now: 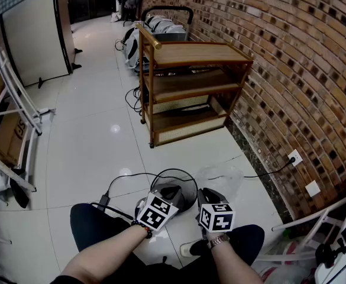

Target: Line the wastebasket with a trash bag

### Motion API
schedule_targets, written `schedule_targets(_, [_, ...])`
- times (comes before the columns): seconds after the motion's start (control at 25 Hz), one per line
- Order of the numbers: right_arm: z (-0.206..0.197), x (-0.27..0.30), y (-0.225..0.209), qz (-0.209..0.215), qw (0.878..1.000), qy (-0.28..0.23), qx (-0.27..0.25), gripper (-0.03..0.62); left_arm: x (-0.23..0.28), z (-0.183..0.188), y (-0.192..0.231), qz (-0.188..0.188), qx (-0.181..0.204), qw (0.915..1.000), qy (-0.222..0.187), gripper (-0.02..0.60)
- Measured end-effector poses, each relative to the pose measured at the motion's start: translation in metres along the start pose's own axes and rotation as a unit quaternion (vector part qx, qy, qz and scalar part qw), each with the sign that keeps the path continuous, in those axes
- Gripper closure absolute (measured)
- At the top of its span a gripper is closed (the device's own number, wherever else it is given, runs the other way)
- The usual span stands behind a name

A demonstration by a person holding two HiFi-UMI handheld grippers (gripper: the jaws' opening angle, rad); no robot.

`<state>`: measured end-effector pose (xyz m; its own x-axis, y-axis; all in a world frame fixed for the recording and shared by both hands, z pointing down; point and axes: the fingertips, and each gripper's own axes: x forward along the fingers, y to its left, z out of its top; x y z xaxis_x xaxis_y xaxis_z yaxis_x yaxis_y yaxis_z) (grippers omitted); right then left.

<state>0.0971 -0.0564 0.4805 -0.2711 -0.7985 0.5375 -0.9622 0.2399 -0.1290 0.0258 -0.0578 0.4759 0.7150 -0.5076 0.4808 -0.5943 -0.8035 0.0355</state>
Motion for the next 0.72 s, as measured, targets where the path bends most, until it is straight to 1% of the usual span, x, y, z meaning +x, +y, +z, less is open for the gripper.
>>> schedule_targets(0.2, [0.006, 0.008, -0.025, -0.018, 1.0, 0.009, 0.014, 0.516, 0.019, 0.004, 0.0, -0.008, -0.002, 1.0, 0.003, 0.577])
schedule_targets(0.32, [0.006, 0.011, -0.044, -0.036, 0.999, 0.015, 0.027, 0.499, 0.028, 0.008, -0.002, -0.014, 0.004, 0.9999, 0.008, 0.577])
schedule_targets(0.6, [-0.002, 0.015, -0.105, -0.09, 0.993, 0.033, 0.066, 0.488, 0.062, 0.018, -0.004, -0.025, 0.008, 0.9996, 0.012, 0.577])
schedule_targets(0.72, [-0.008, 0.018, -0.132, -0.111, 0.989, 0.043, 0.082, 0.47, 0.078, 0.024, -0.006, -0.032, 0.012, 0.9993, 0.014, 0.577])
